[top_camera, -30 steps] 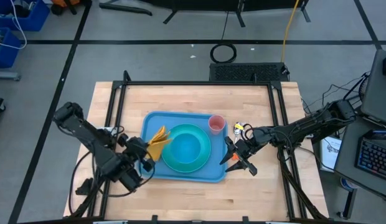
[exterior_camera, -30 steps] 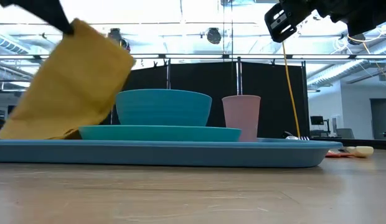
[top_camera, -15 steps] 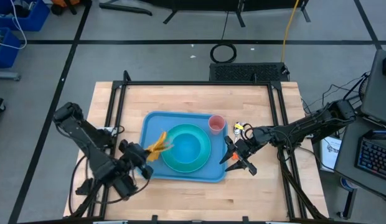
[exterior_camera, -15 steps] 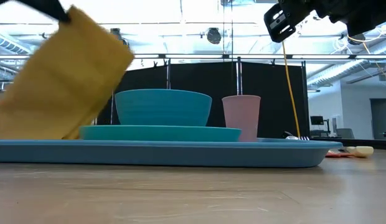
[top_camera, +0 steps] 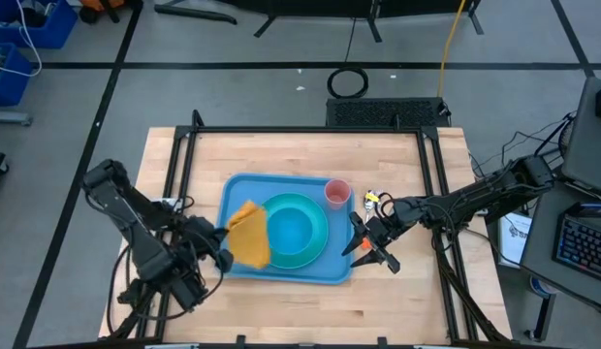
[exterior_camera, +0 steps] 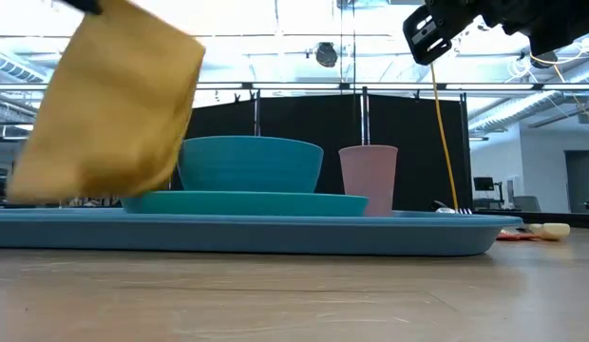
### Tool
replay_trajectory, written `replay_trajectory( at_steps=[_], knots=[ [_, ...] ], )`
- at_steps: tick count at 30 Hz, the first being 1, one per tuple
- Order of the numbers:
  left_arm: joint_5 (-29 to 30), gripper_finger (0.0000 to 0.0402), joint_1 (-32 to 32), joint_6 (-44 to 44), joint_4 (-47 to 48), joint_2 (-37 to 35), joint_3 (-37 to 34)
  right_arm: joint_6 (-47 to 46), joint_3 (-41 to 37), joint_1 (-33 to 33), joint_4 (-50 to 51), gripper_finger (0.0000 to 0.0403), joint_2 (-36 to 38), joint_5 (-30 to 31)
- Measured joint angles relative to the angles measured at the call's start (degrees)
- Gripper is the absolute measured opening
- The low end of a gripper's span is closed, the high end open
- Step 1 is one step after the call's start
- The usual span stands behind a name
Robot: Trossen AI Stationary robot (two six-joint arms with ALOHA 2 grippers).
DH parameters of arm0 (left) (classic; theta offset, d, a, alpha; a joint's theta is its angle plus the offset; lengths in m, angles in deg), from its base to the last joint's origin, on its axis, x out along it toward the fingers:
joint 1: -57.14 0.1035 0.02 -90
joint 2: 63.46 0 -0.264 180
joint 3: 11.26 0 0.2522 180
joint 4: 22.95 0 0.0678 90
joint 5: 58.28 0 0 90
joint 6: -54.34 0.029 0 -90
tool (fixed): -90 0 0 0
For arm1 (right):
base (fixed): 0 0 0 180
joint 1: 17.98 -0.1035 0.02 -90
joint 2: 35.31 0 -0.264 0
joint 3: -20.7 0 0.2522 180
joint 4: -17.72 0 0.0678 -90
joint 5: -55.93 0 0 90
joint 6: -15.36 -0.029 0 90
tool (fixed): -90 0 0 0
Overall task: Set up tray
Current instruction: Put the yellow napkin on the blue serving tray to the left of the green plate
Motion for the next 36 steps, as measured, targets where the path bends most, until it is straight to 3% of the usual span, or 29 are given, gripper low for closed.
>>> replay_trajectory(
  at_steps=[3,10,17,21,31,36],
  knots=[
    [-6.77,0.0002,0.76,-1.64,-0.06,-0.01,-4.54,0.00,0.00,0.00,0.00,0.0160,-0.02,0.00],
    [-10.34,0.0003,0.69,-4.31,-3.98,-0.10,-11.96,0.15,0.00,0.00,0.00,0.0160,-0.02,0.00],
    [-10.62,0.0004,1.37,1.32,-3.60,-0.09,-14.43,1.46,0.00,0.01,0.04,0.0160,0.00,0.02],
    [-6.61,0.0003,2.39,2.57,-3.53,-0.09,-15.07,1.48,0.00,0.00,0.04,0.0160,0.00,0.02],
    [-5.59,0.0002,8.75,13.37,-5.21,-0.09,-15.50,1.49,0.00,0.01,0.04,0.0160,0.00,0.02],
    [-5.71,0.0001,12.30,21.02,-11.11,-0.09,-18.51,1.51,0.00,0.01,0.15,0.0160,-0.01,0.02]
  ],
)
